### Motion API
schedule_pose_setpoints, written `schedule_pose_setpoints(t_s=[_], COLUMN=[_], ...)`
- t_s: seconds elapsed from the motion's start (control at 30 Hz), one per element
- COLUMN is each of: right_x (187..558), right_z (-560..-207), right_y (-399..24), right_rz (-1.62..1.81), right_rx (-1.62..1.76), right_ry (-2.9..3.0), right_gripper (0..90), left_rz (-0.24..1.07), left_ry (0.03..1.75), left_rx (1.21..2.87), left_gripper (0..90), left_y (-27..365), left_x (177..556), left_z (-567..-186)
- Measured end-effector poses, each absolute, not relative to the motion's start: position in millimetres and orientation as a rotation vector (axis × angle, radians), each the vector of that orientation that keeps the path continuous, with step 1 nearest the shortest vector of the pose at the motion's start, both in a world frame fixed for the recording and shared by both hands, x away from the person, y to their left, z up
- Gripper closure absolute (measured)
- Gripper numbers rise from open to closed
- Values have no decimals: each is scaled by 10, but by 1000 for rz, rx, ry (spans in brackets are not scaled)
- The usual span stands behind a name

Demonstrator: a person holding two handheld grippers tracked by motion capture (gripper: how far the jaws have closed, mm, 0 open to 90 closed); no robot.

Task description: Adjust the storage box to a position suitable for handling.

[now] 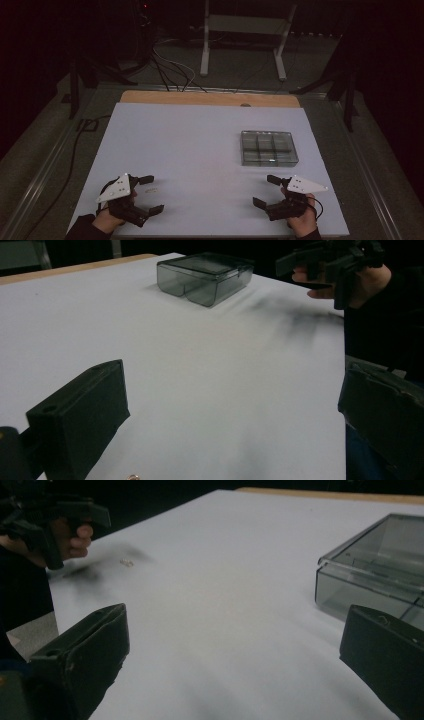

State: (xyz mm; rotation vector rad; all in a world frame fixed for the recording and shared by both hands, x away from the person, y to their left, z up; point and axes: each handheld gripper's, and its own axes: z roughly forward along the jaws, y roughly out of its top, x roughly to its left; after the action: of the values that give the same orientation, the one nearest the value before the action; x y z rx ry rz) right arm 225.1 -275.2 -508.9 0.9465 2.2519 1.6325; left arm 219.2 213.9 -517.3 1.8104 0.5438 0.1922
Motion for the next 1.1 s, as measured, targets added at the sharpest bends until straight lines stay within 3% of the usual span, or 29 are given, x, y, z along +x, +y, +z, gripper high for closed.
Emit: schedule_pose_setpoints(t_s=[0.63, 1.1], right_x=[2232, 2203], right_z=[-5105, -4918], right_y=[-2734, -2559], right_rz=[1591, 1696], right_rx=[968, 911], right_ry=[2359, 2353], right_gripper=[1, 1], left_rz=[194, 186], left_ry=[547, 566], left_rx=[1817, 1809], left_gripper=[8, 8], left_y=[2125, 2159], left_x=[2221, 2223], left_z=[-5181, -5189])
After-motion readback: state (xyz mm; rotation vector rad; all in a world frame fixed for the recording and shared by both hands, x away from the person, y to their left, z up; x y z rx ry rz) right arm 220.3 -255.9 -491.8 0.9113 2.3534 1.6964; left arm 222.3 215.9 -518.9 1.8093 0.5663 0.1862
